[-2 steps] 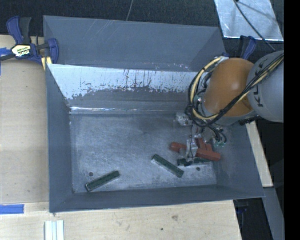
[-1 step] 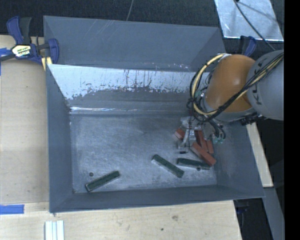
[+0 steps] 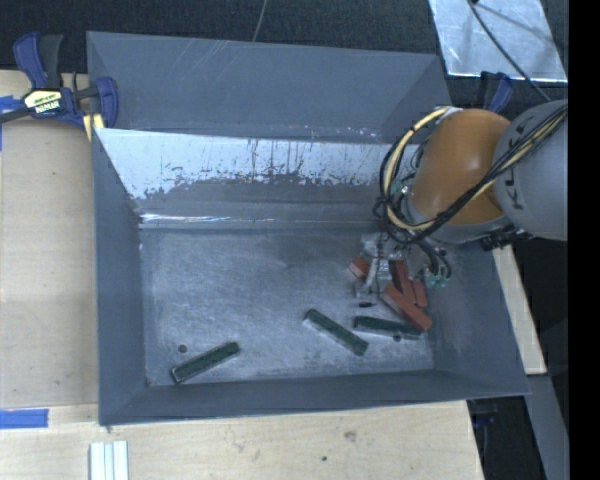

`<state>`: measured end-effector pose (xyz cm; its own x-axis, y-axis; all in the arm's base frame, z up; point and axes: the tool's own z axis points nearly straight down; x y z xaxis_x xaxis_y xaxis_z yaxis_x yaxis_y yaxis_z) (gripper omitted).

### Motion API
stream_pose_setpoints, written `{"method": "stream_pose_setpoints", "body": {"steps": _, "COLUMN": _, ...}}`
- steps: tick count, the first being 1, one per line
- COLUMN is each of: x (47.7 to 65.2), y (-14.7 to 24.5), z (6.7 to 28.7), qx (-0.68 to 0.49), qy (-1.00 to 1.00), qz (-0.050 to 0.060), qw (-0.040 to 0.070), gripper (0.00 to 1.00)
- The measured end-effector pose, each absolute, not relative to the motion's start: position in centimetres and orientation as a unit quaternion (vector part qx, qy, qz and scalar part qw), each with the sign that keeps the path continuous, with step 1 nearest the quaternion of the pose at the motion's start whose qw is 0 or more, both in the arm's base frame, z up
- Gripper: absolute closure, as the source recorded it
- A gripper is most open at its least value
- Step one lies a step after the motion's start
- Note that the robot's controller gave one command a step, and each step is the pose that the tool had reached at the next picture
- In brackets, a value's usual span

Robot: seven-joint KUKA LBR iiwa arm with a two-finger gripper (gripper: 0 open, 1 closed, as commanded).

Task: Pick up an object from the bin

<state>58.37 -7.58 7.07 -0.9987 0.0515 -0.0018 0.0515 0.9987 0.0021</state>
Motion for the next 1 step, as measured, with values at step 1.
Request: {"method": "stream_pose_setpoints", "body": {"steps": 1, "x": 61.35, "y": -5.19, "z": 18.64, "qx": 0.064, "qy": 0.998, "qz": 0.0, "qw": 0.002, "gripper": 1.0}}
